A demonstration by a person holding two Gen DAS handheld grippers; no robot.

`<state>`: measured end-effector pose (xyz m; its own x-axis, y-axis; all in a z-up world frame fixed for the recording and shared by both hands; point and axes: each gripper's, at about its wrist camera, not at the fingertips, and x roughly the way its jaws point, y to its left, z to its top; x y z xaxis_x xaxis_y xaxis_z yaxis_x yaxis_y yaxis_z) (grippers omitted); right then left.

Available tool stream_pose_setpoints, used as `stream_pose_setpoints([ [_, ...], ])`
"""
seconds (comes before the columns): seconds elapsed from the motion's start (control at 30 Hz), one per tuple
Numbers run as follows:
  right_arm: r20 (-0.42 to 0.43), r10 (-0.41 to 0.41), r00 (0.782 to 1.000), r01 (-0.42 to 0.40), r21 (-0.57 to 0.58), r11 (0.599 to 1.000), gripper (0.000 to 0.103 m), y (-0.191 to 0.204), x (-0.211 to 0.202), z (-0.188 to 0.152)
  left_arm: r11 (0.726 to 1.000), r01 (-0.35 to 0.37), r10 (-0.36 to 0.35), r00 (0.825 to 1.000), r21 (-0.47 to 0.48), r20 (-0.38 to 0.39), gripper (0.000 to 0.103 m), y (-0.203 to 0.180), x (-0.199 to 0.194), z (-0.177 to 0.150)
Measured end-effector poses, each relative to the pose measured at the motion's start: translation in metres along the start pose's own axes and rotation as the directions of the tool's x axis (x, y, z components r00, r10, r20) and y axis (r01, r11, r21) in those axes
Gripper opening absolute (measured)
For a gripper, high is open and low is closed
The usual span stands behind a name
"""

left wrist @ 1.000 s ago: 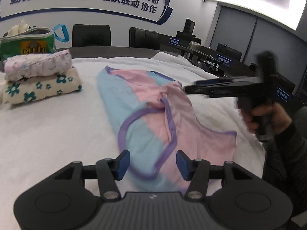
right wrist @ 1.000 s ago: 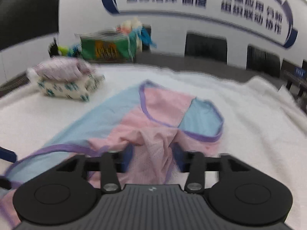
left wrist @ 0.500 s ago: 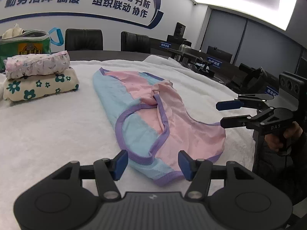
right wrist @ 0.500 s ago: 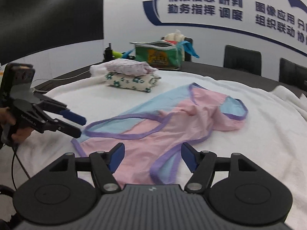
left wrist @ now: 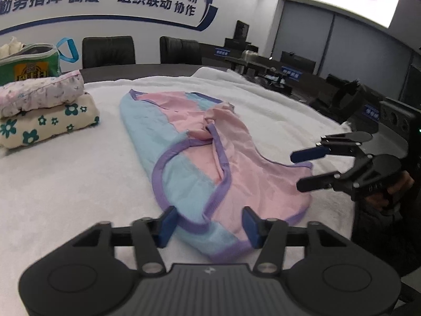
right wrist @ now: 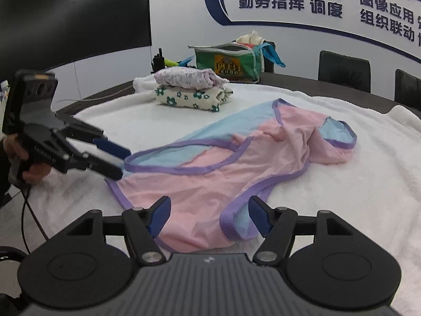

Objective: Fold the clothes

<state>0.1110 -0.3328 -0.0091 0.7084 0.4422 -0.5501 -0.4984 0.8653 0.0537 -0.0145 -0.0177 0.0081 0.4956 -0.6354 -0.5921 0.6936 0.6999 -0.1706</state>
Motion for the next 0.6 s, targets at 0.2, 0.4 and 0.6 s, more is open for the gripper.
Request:
stream_pose_setpoints([
  [0.2,-0.01,0.011,1.0,-0.011,0.008,1.0,0.008,-0.005,0.011,0.004,0.999,-0.034,0.035,0.999,-0.039,0.023,0.002,0.005,0.002,0.008],
  [0.4,0.091,-0.057,0.994,0.052,0.061,0.997,0.01,-0.013,0.023,0.036,0.964,-0.11,0.143,0.982,-0.242,0.122,0.015,0.032,-0.001,0.031],
  [0.6,0.033,-0.261,0.965,0.259,0.054,0.964,0.041,-0.015,0.054,0.043,0.945,-0.156,0.201,0.97,-0.287,0.133,0.049,0.039,-0.017,0.018],
])
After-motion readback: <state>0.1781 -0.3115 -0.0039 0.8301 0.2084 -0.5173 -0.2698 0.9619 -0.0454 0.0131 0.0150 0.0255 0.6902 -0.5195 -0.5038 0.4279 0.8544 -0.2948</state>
